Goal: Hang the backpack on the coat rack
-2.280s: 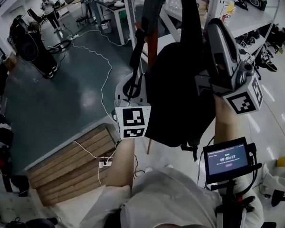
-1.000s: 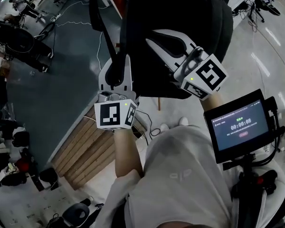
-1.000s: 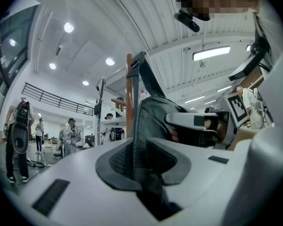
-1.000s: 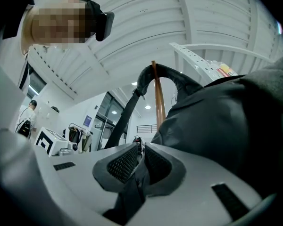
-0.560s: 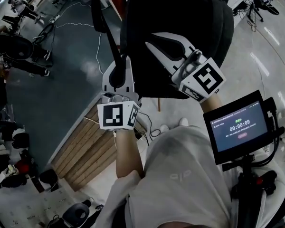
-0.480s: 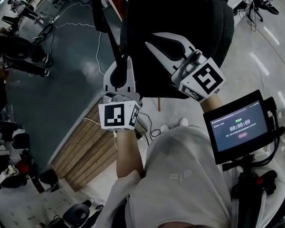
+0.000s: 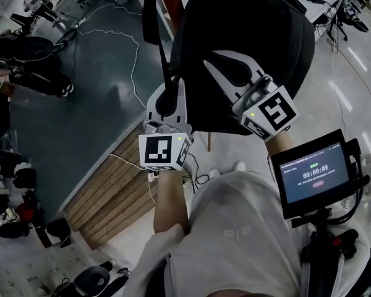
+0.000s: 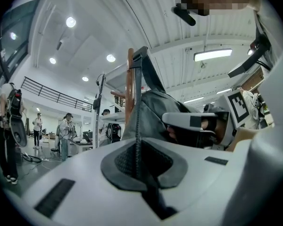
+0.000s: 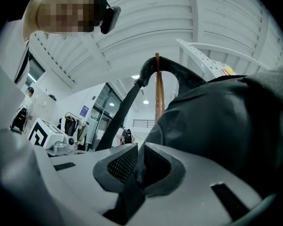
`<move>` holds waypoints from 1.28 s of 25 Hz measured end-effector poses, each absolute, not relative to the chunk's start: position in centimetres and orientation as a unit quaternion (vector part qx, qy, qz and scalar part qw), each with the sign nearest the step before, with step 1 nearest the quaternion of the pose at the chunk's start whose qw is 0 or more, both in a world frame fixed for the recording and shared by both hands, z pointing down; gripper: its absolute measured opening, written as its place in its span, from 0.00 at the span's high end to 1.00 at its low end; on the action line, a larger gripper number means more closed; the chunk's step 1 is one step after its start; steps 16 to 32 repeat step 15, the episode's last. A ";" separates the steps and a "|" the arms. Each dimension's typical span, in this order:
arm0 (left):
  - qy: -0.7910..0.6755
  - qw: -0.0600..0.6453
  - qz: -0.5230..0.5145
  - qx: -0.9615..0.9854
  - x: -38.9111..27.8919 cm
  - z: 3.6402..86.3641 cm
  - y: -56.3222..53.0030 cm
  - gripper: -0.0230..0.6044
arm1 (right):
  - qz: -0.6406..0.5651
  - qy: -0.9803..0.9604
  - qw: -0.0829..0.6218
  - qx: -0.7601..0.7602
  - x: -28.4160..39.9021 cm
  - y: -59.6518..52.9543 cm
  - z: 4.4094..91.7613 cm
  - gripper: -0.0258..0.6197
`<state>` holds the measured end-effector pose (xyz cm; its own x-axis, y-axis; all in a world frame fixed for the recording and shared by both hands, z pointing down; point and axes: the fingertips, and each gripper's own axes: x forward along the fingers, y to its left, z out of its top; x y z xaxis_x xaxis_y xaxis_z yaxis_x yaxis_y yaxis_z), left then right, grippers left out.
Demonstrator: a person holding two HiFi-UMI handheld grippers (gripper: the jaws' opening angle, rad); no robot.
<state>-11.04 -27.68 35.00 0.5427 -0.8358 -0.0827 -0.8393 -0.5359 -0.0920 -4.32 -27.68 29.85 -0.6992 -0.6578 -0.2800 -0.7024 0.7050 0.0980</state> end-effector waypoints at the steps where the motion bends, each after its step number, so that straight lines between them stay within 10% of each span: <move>1: 0.478 0.059 0.014 -0.876 -11.0 35.1 -27.7 0.96 | 0.106 0.915 0.109 -0.373 -4.4 -27.6 29.9 0.88; 32: 0.472 0.052 0.015 -0.880 -10.7 35.5 -27.9 0.96 | 0.109 0.911 0.106 -0.384 -3.9 -27.9 30.2 0.88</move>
